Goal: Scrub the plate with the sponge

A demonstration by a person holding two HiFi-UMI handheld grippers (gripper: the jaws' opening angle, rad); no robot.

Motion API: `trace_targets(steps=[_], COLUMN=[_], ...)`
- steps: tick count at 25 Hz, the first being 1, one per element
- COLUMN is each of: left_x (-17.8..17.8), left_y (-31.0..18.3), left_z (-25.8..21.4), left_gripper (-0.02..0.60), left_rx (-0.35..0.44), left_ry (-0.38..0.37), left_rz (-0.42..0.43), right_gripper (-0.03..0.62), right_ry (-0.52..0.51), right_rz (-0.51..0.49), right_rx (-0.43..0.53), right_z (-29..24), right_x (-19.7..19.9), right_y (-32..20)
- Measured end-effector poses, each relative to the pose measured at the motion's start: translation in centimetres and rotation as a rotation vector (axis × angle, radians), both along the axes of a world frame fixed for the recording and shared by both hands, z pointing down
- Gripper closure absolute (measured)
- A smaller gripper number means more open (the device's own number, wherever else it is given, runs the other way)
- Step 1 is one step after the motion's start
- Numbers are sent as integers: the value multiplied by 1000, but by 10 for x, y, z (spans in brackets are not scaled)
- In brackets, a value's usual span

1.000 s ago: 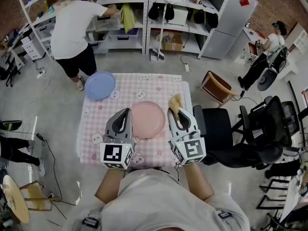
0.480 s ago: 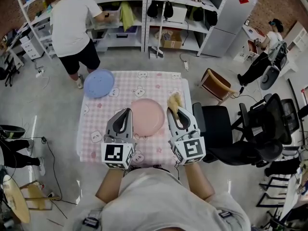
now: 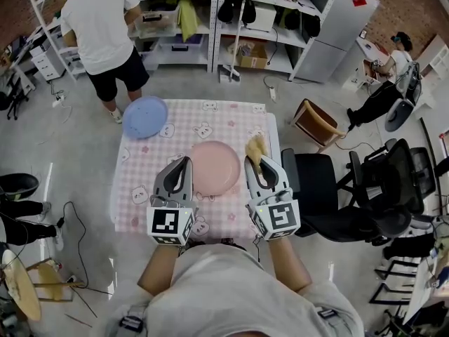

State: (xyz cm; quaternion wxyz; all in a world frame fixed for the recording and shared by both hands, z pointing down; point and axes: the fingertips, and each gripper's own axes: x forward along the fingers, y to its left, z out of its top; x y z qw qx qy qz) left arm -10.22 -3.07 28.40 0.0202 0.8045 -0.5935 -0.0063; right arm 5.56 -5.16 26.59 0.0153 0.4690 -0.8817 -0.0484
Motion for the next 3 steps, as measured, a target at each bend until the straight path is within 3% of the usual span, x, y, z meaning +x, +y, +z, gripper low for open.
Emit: trace_targets(steps=[3], left_x=[-1], left_y=[0], left_z=[2], left_gripper=[571], left_rx=[0], left_ry=[-3], left_rz=[3], right_gripper=[531], right_ry=[-1], right_rz=[4], right_rx=[-2], right_z=[2], right_x=[0], right_y=[1])
